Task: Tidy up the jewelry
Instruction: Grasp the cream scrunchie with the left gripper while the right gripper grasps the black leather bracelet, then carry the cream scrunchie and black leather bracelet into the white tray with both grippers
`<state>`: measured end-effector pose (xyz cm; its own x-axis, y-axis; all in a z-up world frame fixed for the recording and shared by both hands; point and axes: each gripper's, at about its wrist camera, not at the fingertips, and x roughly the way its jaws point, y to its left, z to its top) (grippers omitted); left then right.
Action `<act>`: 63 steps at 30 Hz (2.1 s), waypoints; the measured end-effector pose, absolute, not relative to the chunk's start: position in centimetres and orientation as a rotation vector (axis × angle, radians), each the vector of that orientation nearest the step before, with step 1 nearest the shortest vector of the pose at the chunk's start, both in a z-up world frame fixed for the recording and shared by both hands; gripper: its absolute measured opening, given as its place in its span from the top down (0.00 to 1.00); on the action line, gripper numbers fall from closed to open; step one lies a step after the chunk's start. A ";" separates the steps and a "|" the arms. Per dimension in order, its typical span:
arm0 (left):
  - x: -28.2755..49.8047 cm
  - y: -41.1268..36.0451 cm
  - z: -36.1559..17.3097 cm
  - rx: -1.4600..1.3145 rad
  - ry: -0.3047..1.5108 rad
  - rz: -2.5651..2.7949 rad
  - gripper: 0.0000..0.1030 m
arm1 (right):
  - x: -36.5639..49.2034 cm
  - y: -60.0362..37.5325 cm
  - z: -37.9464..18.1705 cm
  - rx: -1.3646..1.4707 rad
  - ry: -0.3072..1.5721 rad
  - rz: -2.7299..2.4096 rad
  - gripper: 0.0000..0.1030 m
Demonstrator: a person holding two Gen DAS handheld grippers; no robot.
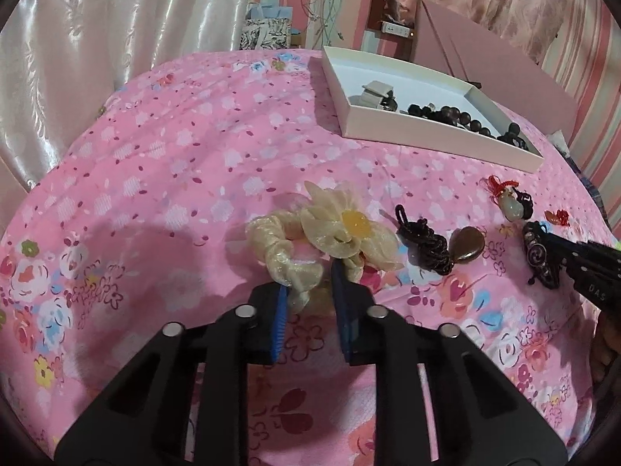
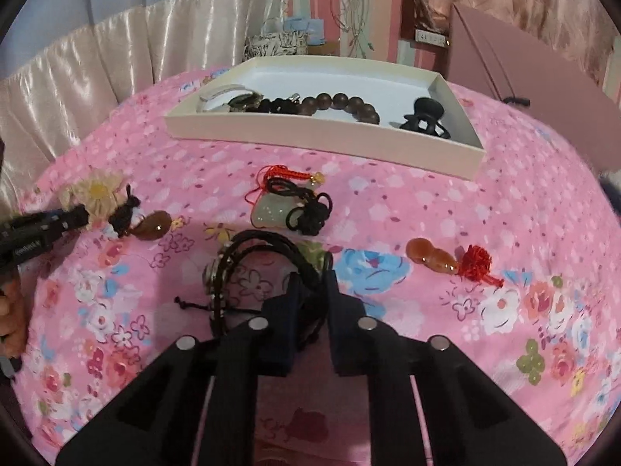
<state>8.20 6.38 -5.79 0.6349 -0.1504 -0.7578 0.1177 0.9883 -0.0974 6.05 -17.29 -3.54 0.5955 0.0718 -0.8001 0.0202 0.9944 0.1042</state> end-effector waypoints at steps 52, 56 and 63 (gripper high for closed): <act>25.2 -6.7 -2.9 -0.044 0.761 -0.400 0.98 | 22.9 -21.1 -2.9 0.147 0.829 -0.027 0.88; 25.1 -6.9 -3.1 -0.036 0.769 -0.400 0.98 | 22.7 -21.1 -3.2 0.157 0.826 -0.024 0.88; 25.0 -7.6 -3.5 0.006 0.768 -0.392 0.98 | 22.4 -20.8 -3.2 0.140 0.818 -0.038 0.88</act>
<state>24.98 -7.60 -3.47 0.6505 -0.3429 -0.6777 0.3473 0.9278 -0.1361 22.38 -20.84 -3.17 0.6835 0.0206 -0.7297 0.0877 0.9900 0.1102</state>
